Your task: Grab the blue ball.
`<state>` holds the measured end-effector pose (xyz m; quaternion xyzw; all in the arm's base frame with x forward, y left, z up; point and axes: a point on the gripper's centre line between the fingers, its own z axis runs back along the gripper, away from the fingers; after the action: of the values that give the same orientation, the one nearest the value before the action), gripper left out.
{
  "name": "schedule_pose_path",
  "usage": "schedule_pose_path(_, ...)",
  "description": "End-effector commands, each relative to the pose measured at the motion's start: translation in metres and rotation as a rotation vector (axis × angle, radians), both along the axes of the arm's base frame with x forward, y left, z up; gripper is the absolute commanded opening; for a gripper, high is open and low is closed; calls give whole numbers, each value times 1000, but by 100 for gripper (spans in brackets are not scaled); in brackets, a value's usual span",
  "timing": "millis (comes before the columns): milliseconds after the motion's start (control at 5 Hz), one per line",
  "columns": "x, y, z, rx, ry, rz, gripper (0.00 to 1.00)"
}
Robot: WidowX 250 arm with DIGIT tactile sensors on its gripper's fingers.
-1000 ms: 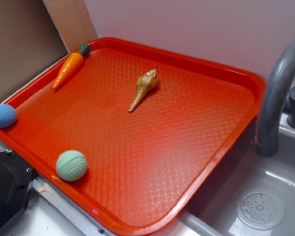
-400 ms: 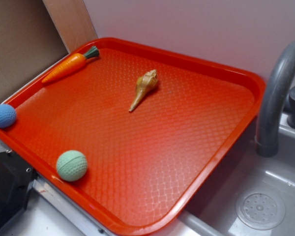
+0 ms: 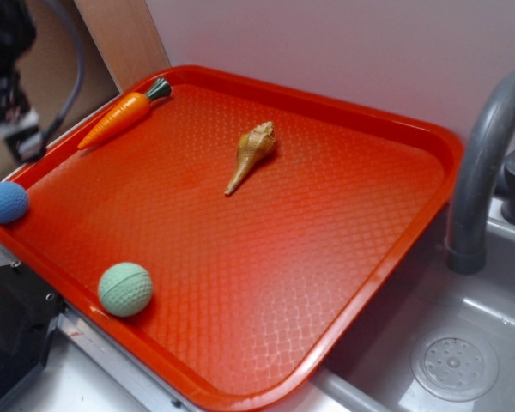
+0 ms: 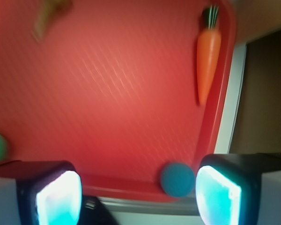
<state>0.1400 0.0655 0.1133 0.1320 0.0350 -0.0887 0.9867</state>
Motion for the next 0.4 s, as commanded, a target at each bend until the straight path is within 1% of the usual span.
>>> schedule_pose_path(0,-29,68,-46,-35,123,94,100)
schedule_pose_path(200,-33,64,-61,-34,133,61,100)
